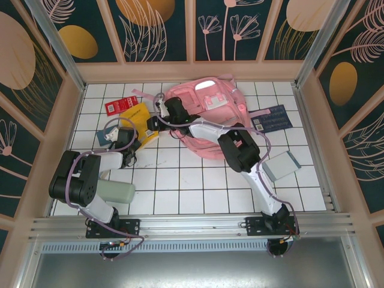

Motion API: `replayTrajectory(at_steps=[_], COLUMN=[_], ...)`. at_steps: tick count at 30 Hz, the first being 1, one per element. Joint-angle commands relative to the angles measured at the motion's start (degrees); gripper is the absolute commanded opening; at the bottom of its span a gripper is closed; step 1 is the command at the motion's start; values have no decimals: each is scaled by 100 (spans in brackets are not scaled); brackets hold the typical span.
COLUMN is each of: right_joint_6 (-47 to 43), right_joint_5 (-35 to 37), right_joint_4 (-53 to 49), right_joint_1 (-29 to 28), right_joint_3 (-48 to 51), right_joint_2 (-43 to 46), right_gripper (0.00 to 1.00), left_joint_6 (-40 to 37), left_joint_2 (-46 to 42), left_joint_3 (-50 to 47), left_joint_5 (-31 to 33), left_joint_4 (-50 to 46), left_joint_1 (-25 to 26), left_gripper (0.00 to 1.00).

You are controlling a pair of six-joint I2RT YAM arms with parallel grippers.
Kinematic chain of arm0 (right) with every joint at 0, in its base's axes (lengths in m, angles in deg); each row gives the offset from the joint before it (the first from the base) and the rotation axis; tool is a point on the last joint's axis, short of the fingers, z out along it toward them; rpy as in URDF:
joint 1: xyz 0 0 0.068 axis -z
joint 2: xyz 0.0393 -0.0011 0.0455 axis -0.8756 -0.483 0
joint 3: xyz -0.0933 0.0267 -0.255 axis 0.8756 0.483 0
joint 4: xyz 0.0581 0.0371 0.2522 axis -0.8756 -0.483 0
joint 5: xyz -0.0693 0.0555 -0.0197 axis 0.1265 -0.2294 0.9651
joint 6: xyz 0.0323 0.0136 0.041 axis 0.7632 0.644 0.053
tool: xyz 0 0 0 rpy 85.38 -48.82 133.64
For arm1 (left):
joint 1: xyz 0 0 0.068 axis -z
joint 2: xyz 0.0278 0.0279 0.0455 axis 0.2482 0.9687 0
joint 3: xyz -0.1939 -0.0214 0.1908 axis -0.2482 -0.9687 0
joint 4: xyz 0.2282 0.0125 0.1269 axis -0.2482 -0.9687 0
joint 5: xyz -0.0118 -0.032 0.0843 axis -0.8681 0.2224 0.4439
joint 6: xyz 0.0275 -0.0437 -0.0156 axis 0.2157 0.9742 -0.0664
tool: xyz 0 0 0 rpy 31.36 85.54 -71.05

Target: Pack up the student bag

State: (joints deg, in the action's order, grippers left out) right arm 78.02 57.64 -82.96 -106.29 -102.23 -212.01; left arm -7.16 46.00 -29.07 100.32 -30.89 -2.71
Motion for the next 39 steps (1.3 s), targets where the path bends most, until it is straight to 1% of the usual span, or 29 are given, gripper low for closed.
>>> replayTrajectory(at_steps=[1,2,5,7,10,12,14,15,17,20,22,24,27,30,32,35,37,39], right_joint_6=[-769,-748,-528,-256,123,220,176,113,-25,-11,129,345,584,706,784,872,889,918], right_joint_5=[56,-29,-748,-1426,-2218,-2616,-2748,-2607,-2081,-983,-309,463,1106,1483,1573,1430,953,105], right_joint_4=[-557,-538,-254,28,411,792,1002,929,432,-662,-1125,-1394,-1573,-1809,-1914,-1962,-1794,-1345], right_joint_1=[-607,-605,-532,-442,-278,-213,-212,-214,-221,-208,-227,-263,-273,-271,-265,-256,-247,-238], right_joint_3=[165,176,256,306,375,580,760,773,586,13,-172,-120,16,-21,-58,-107,-80,34], right_joint_2=[78,77,76,71,77,200,343,382,338,35,-92,-64,44,20,-51,-186,-247,-249], right_gripper=[48,47,45,44,44,44,44,44,44,45,46,47,48,49,50,50,51,50], left_joint_6=[-82,-81,-77,-89,-105,-119,-115,-120,-114,-130,-154,-172,-193,-191,-185,-181,-185,-189], left_joint_2=[210,213,221,213,198,175,168,175,171,160,136,72,-1,10,43,85,107,140], left_joint_3=[-85,-86,-79,-87,-87,-87,-85,-86,-78,-80,-69,-78,-96,-87,-87,-95,-103,-93], left_joint_5=[-835,-841,-842,-846,-825,-822,-824,-822,-824,-817,-789,-722,-632,-622,-637,-657,-670,-721], left_joint_4=[-371,-371,-374,-379,-416,-419,-419,-420,-426,-452,-513,-579,-639,-648,-630,-605,-575,-537], left_joint_1=[130,128,126,133,134,132,128,126,129,126,127,127,134,126,126,129,127,134], left_gripper=[15,15,14,15,14,14,14,14,14,14,14,14,15,15,15,14,14,14])
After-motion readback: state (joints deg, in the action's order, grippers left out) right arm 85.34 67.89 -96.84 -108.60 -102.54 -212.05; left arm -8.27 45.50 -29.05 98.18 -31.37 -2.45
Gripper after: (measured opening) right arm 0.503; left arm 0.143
